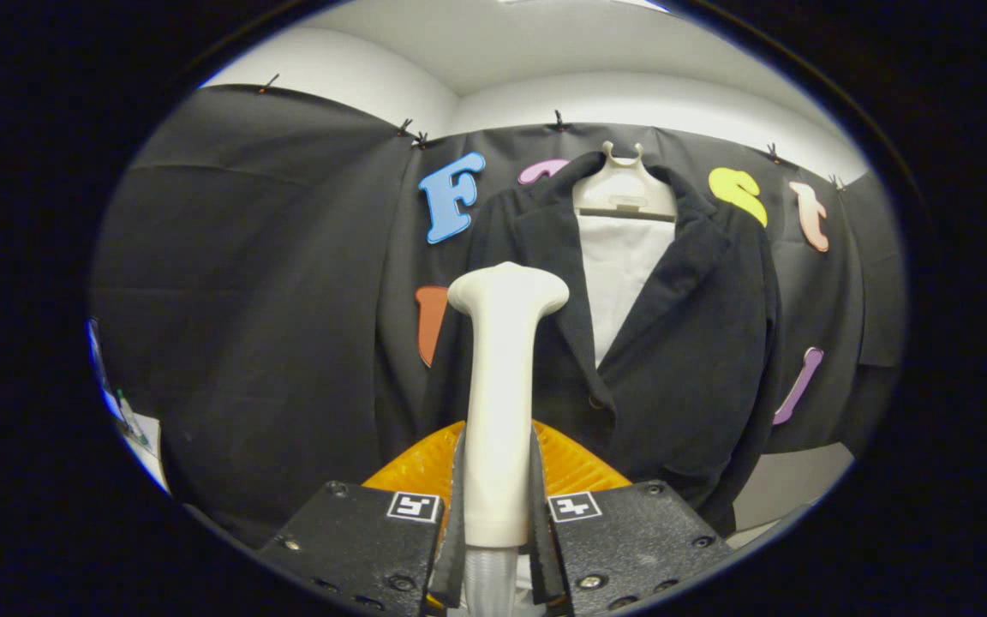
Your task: Iron the clothes twice with a garment steamer, once on the left side and once on the right side.
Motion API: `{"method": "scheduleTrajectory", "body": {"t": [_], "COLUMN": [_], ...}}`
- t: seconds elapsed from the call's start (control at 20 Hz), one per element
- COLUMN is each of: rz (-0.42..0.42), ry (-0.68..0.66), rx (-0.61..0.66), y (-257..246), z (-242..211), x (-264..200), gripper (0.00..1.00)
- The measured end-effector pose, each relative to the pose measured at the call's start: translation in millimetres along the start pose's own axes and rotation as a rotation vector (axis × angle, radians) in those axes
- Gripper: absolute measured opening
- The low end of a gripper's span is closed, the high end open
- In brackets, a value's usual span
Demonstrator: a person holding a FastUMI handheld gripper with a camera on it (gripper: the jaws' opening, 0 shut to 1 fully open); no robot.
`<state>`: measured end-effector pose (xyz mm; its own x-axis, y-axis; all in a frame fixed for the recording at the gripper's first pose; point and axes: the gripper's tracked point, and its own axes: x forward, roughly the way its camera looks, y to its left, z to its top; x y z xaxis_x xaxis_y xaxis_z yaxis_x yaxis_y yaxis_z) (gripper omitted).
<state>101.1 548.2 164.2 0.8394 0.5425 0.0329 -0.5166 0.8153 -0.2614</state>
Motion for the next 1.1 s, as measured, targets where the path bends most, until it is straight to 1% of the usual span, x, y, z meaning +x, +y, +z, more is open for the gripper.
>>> {"method": "scheduleTrajectory", "body": {"t": [0.3, 0.55, 0.75, 1.1], "rz": [-0.009, 0.009, 0.034, 0.028], "ry": [0.065, 0.114, 0.172, 0.268], "rx": [-0.013, -0.035, -0.025, -0.019], "y": [-10.2, -8.6, -7.2, -21.6], "z": [-35.4, -67.6, -99.8, -147.8], "x": [-7.5, -19.3, -24.3, -29.4], "gripper": [0.33, 0.33, 0.33, 0.33]}}
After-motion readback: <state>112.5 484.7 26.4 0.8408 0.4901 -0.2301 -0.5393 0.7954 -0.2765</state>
